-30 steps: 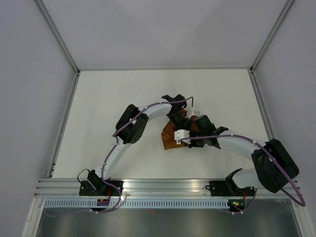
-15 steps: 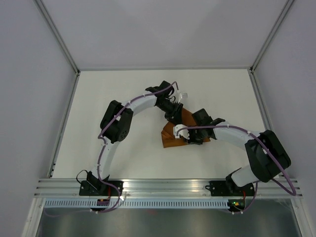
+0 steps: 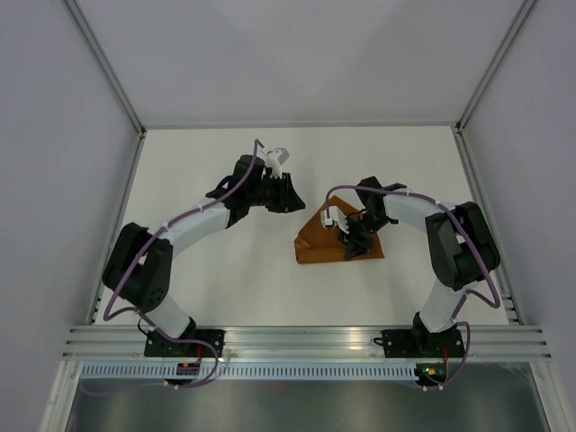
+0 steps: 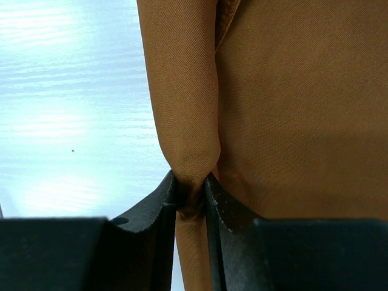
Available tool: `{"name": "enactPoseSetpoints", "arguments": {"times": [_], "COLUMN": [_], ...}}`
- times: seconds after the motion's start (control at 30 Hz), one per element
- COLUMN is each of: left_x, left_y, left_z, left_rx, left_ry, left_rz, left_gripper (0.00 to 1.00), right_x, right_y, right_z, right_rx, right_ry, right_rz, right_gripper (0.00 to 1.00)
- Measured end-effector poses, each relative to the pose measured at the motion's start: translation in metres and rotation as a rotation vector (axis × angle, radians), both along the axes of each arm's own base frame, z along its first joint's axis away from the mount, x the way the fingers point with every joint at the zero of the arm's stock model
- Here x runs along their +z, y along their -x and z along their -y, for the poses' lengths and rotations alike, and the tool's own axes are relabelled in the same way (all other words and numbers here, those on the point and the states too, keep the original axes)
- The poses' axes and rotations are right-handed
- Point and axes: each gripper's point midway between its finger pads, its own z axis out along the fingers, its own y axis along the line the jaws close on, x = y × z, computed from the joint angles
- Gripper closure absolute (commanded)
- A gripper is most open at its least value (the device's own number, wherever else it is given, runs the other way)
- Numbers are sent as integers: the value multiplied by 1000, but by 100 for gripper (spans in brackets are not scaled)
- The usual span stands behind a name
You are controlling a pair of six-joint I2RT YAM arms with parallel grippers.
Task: Fold the napkin, place the utensils inside, and roll it up
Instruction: Roll the napkin with the utensil
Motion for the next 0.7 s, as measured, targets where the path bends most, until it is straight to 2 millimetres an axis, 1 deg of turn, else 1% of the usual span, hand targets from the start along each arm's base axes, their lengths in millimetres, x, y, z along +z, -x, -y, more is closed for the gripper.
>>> {"name": "enactPoseSetpoints", "arguments": {"times": [0.07,0.17,0.33,0.5,0.63,0.67,0.7], "left_x": [11,18,22,33,40,40,37], "left_y": [1,9,30,62,77,80,83], "left_z": [-9,-18,-21,-4,12,16,20], "left_rx": [57,119,138,35,-71,-95,-122], "left_ry": [10,0,-45,-102,-154,-174,-198], "left_rz": [107,246,468,746,897,929,954], "left_gripper": [66,65,61,59,55,54,51], "right_x": [0,0,0,0,0,0,0], "right_y": [0,-1,-2,3,8,10,11], "right_z": [0,0,-1,-3,-4,-4,-4], "right_rx": [-1,-4,-16,-24,-31,-34,-36], "right_ry": [-3,1,16,24,30,32,34], "right_rz": [-38,-98,-202,-295,-351,-366,-380], "right_gripper": [79,79,79,79,79,79,79]}}
